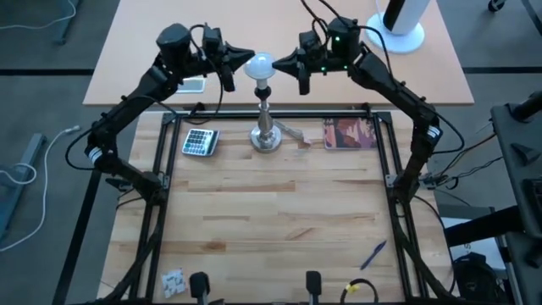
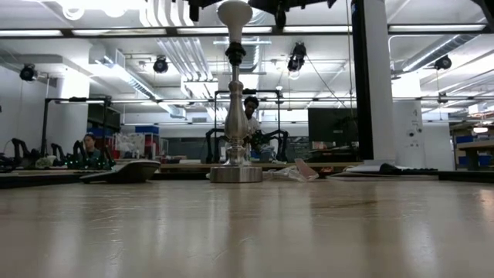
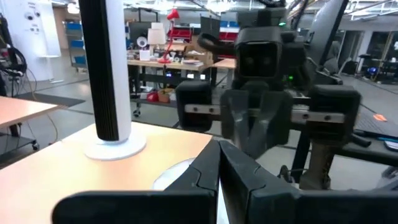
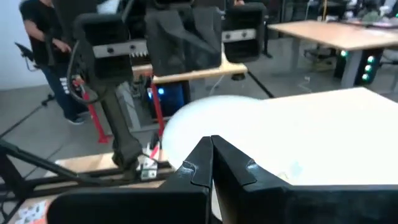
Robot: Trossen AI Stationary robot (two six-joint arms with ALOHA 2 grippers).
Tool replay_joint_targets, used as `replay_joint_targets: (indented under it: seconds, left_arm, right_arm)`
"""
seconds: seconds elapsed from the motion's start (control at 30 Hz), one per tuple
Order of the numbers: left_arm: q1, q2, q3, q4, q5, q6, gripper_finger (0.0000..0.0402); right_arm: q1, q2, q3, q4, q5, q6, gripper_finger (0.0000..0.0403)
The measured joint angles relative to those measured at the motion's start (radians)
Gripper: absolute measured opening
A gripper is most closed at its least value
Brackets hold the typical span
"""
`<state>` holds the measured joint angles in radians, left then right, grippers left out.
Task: Screw lightbulb
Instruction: Remove the lightbulb from the table lamp
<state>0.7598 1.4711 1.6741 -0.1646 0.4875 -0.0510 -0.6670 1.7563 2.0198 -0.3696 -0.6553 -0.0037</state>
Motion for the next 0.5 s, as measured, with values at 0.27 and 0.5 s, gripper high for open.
replay_joint_targets:
  seconds: [0.27, 0.5]
  left_arm:
    - [0.0, 0.008, -0.004, -0.028, -0.013, -0.014, 0.0]
    - [-0.017, 0.039, -0.008, -0.017, -0.023, -0.048, 0.0]
  right_arm:
    - [0.006, -0.007, -0.044, 0.036, 0.002, -0.003, 0.0]
    - [0.008, -0.008, -0.062, 0.035, -0.001, -0.012, 0.0]
